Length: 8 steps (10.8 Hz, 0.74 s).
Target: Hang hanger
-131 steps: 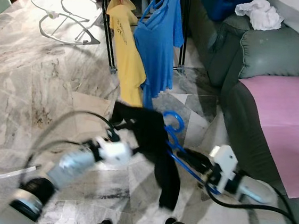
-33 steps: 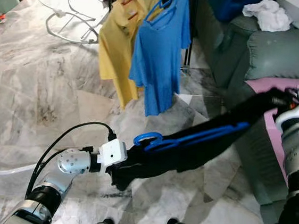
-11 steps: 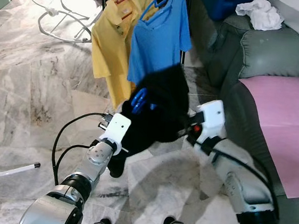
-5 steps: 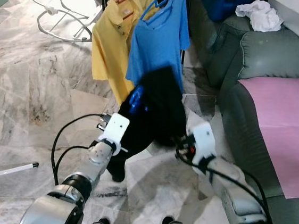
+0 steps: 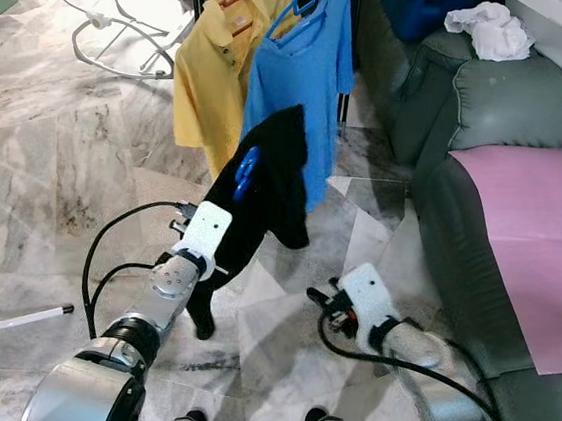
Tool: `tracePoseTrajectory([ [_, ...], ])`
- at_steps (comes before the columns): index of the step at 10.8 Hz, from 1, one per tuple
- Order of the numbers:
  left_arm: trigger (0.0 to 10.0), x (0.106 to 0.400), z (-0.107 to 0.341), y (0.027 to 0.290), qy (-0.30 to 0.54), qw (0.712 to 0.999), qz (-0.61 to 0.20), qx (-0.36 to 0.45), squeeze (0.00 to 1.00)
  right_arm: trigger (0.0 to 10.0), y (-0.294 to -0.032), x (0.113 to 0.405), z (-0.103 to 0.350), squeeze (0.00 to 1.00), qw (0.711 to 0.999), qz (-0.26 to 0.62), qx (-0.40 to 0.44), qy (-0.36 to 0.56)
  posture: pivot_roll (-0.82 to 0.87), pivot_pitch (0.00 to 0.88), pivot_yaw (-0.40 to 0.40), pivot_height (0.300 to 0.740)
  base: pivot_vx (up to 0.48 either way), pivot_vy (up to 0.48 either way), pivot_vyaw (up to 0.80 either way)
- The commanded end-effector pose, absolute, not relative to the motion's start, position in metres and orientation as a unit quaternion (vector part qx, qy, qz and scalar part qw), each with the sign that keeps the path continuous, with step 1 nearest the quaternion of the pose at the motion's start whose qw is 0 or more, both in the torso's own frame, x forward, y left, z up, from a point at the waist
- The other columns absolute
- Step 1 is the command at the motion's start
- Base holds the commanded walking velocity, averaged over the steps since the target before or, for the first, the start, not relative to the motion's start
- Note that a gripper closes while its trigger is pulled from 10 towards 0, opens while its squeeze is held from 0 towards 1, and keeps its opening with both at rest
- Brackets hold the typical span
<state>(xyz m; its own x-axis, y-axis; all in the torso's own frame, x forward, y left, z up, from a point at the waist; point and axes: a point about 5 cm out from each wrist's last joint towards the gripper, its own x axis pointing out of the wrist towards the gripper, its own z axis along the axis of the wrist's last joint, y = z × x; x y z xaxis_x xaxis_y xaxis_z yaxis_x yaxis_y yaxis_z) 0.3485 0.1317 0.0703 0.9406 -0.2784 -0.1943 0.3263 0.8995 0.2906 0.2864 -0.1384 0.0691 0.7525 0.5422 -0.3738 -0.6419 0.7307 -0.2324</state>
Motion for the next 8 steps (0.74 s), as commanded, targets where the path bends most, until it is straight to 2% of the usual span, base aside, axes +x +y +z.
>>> tracePoseTrajectory([
  [1,0.0,0.351,0.081,0.125,0.041,0.957,-0.212,0.194,0.00,10.0,-0.147,0.290,0.077,1.00,0.914,0.328,-0.211,0.115,-0.23,0.182,0.052,0.740,0.000,0.000,0.00],
  [2,0.0,0.347,0.080,0.127,0.034,0.931,-0.267,0.245,0.00,10.0,-0.162,0.296,0.087,1.00,0.906,0.321,-0.257,0.097,-0.24,0.182,0.055,0.740,0.000,0.000,0.00],
  [3,0.0,0.344,0.079,0.131,0.035,0.918,-0.293,0.267,0.00,10.0,-0.170,0.297,0.092,1.00,0.896,0.333,-0.278,0.092,-0.24,0.182,0.057,0.740,0.000,0.000,0.00],
  [4,0.0,0.341,0.078,0.147,0.047,0.885,-0.337,0.319,0.00,10.0,-0.186,0.293,0.105,1.00,0.860,0.374,-0.338,0.083,-0.24,0.186,0.062,0.740,0.000,0.000,0.00],
  [6,0.0,0.338,0.079,0.165,0.066,0.851,-0.369,0.366,0.00,10.0,-0.200,0.291,0.122,1.00,0.823,0.414,-0.379,0.084,-0.24,0.188,0.062,0.740,0.000,0.000,0.00],
  [8,0.0,0.339,0.081,0.171,0.079,0.836,-0.380,0.389,0.00,10.0,-0.200,0.294,0.143,1.00,0.805,0.439,-0.393,0.067,-0.23,0.187,0.063,0.740,0.000,0.000,0.00],
])
